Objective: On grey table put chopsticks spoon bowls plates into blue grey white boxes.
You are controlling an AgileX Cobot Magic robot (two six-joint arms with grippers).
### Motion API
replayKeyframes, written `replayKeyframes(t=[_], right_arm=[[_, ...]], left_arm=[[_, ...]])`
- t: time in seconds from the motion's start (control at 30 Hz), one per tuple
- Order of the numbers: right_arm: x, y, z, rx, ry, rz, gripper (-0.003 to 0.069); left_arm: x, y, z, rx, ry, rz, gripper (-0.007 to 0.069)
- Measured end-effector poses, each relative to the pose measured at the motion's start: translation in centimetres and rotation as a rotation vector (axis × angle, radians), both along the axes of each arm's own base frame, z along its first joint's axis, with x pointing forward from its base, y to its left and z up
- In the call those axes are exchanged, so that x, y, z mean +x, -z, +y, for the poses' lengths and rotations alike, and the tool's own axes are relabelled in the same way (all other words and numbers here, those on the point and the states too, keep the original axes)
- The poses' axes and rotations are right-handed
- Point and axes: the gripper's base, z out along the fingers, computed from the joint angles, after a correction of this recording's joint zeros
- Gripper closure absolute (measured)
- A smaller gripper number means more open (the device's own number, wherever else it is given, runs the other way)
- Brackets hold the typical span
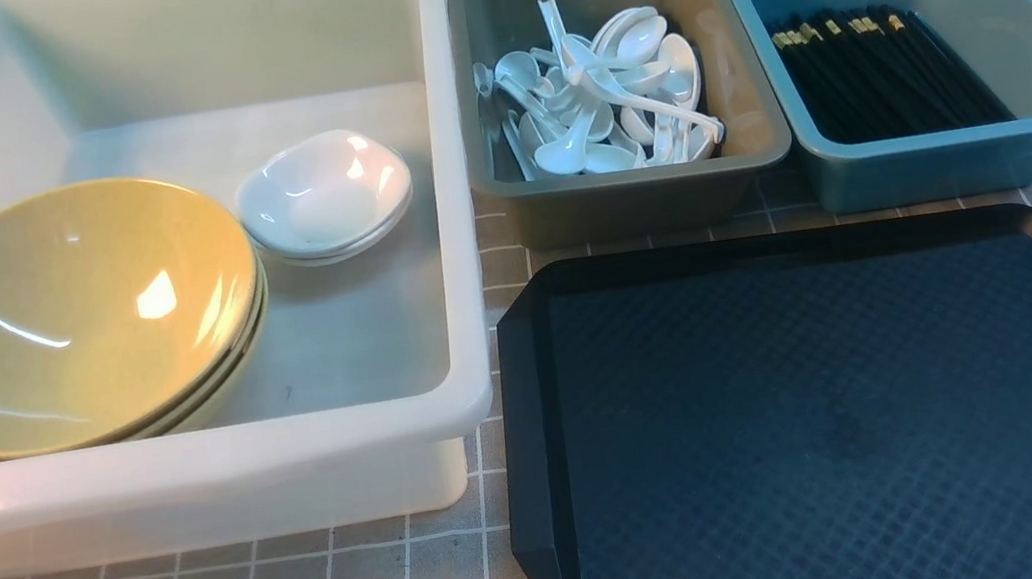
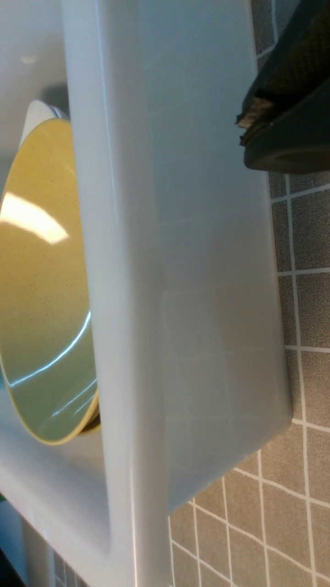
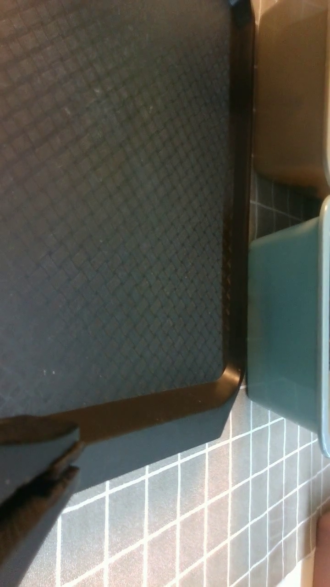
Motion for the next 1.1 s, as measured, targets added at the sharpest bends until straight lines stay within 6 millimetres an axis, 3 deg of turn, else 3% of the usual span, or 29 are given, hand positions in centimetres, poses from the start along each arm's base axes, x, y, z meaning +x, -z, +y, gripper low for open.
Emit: replayKeyframes(t=[1.1], right_arm=[[0.0,0.0,0.0,-0.001,0.0,0.0,0.0572]], left_arm=[[0.0,0.0,0.0,-0.004,-0.001,0.0,0.0632]])
